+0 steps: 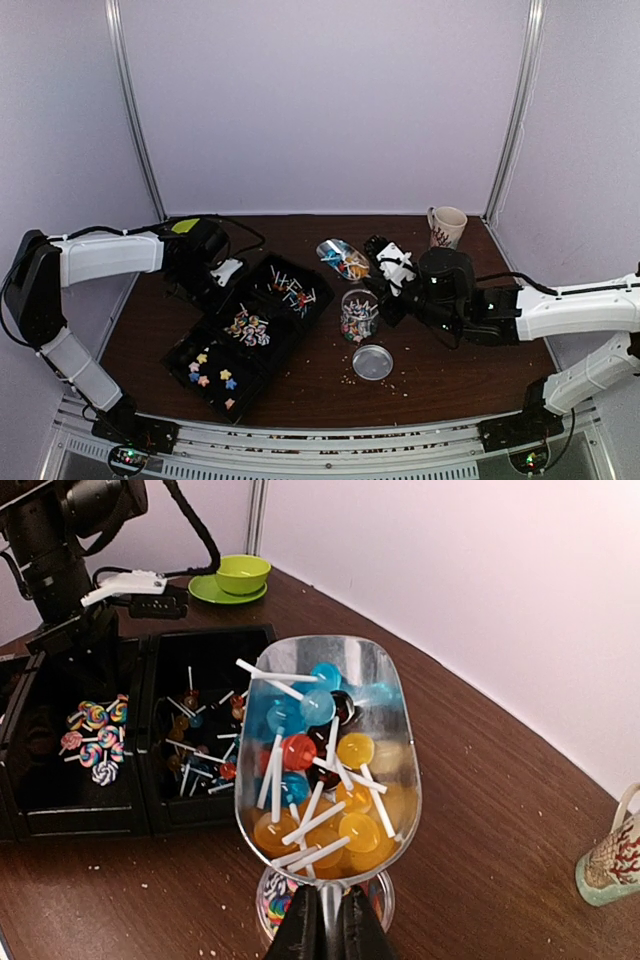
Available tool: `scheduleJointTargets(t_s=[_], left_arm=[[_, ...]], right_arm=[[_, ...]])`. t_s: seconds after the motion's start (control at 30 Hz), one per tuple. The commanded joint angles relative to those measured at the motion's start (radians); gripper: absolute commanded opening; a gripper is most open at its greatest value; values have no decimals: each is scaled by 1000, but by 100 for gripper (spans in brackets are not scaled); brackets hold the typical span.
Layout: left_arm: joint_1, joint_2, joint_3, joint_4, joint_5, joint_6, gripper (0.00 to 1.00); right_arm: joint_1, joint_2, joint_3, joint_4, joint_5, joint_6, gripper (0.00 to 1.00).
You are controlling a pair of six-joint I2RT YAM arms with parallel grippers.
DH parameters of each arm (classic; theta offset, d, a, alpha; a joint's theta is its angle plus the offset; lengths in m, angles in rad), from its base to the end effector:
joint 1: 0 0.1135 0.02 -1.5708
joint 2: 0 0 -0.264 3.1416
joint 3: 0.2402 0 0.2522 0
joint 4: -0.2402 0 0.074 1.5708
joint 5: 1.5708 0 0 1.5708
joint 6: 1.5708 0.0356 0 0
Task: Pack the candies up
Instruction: Place the fake candies in the packing bottle.
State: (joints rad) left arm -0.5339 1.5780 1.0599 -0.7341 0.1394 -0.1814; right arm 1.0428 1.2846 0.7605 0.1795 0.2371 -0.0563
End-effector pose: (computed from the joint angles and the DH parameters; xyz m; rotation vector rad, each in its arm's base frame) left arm 0.2546 -0.1562 0.2045 0.5352 2.8212 -0.3493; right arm 0.1532 0.2461 0.2594 -0.8670 1.7241 0.4389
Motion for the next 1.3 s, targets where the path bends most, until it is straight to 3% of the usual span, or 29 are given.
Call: scheduleJointTargets(t_s=[0.0,0.5,1.27], left_arm=[[11,-54,36,51,48,-11,0],[17,-58,38,48,39,-11,0],[20,-65,38,47,33,-11,0]], right_arm=[[2,-63,12,-182,61,59,0],[10,-133,100,-633,67,201,0],[30,-1,289,-943,47,225,0]])
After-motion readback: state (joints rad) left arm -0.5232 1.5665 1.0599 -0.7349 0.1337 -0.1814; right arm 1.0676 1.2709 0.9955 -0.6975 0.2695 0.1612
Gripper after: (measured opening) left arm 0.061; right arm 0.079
